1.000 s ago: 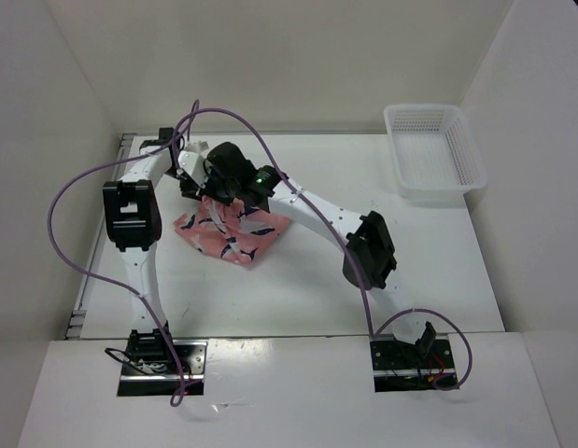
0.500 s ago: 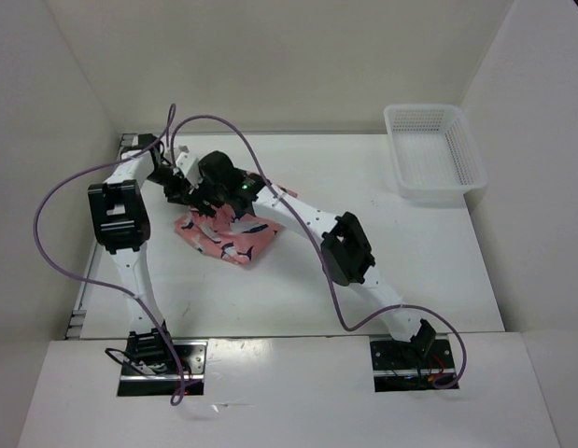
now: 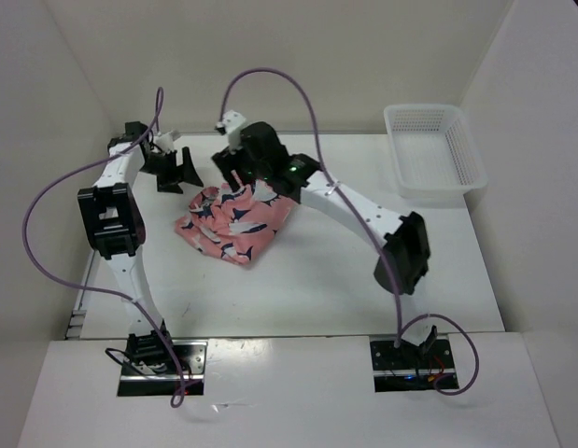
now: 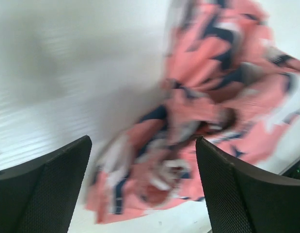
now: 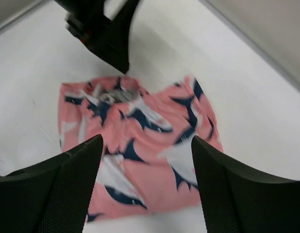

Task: Fold and stack the shorts
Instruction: Fold the shorts

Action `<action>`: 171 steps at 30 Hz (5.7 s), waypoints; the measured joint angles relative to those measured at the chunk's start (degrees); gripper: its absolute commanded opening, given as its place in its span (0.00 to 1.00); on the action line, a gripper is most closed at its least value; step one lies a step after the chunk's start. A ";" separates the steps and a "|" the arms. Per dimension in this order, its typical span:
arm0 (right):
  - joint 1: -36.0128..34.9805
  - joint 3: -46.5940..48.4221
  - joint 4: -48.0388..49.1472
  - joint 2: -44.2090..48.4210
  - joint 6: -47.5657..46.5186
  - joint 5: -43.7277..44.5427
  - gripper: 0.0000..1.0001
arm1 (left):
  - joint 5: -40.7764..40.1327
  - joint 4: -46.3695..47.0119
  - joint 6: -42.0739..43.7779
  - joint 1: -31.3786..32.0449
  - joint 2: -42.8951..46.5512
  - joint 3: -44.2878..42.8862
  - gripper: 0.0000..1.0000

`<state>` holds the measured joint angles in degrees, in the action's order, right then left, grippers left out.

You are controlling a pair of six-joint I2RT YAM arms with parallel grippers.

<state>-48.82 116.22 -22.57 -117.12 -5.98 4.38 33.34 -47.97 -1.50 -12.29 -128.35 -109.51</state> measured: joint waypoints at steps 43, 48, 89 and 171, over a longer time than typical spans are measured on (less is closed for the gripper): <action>14.93 -25.27 12.37 -7.61 25.70 -35.28 0.72 | -19.30 8.20 1.25 15.67 -7.34 -7.69 0.26; 13.40 -25.16 12.55 -10.36 27.82 -33.81 0.45 | -19.54 8.24 1.22 14.95 -7.72 -7.87 0.38; 31.12 -41.94 -5.51 14.08 -6.91 -37.64 0.85 | -2.14 10.67 1.20 22.62 -0.94 -1.46 0.89; 31.61 -8.74 8.70 -16.39 14.67 -23.04 0.30 | -3.63 5.38 1.20 21.99 11.19 20.37 0.27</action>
<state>-17.21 107.48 -13.87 -133.51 8.69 -18.65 29.71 -42.59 -0.30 9.69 -117.16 -89.14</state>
